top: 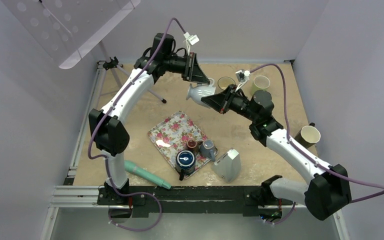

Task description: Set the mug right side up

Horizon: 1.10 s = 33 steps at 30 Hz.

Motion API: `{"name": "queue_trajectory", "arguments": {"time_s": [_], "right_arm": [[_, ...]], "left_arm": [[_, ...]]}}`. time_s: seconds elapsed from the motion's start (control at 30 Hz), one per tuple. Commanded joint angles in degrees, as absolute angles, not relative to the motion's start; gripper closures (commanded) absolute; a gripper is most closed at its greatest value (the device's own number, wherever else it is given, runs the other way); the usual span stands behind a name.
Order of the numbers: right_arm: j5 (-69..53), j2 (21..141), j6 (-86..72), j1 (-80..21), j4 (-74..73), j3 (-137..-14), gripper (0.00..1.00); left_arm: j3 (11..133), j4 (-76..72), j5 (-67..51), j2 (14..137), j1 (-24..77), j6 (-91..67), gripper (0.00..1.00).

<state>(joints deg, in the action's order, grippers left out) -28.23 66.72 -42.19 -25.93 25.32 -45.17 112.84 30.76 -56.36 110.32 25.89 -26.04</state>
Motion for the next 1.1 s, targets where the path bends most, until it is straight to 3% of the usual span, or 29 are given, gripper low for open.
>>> {"name": "queue_trajectory", "arguments": {"time_s": [0.0,0.03,0.1,0.13,0.17,0.23,0.47,0.7,0.9,1.07], "right_arm": [[-23.5,64.9,-33.1,-26.9,22.0,-51.0,1.0],[-20.9,64.5,-28.6,-27.1,18.1,-51.9,1.0],[-15.2,64.0,-20.3,-27.6,8.5,-54.8,1.0],[-12.9,64.2,-15.6,-28.1,3.1,-56.8,1.0],[-10.1,64.9,-11.0,-29.0,-2.3,-59.2,1.0],[-4.4,66.9,-2.0,-33.2,-10.5,-63.3,1.0],[14.1,74.5,22.3,-47.6,-24.1,-72.4,1.0],[27.3,87.1,36.6,-61.4,-32.4,-81.3,1.0],[29.5,97.1,38.2,-65.3,-39.1,-90.1,1.0],[30.5,100.1,38.9,-66.6,-40.9,-94.3,1.0]], "left_arm": [[113.6,28.0,-59.3,106.8,25.8,-30.3,1.0],[114.7,31.5,-57.7,106.9,25.7,-25.8,0.89],[117.6,39.9,-52.5,107.0,25.6,-17.0,0.5],[119.0,43.2,-49.9,106.9,25.5,-13.4,0.37],[120.1,45.6,-47.9,106.6,25.4,-10.9,0.28],[122.4,47.5,-46.0,106.3,24.6,-9.2,0.2],[131.2,53.1,-40.9,107.4,24.4,-5.3,0.18],[133.8,70.4,-30.1,110.3,28.8,15.4,0.23],[117.6,71.0,-30.3,104.6,30.5,26.2,0.22],[107.2,66.5,-23.5,100.9,31.0,30.8,0.23]]}}
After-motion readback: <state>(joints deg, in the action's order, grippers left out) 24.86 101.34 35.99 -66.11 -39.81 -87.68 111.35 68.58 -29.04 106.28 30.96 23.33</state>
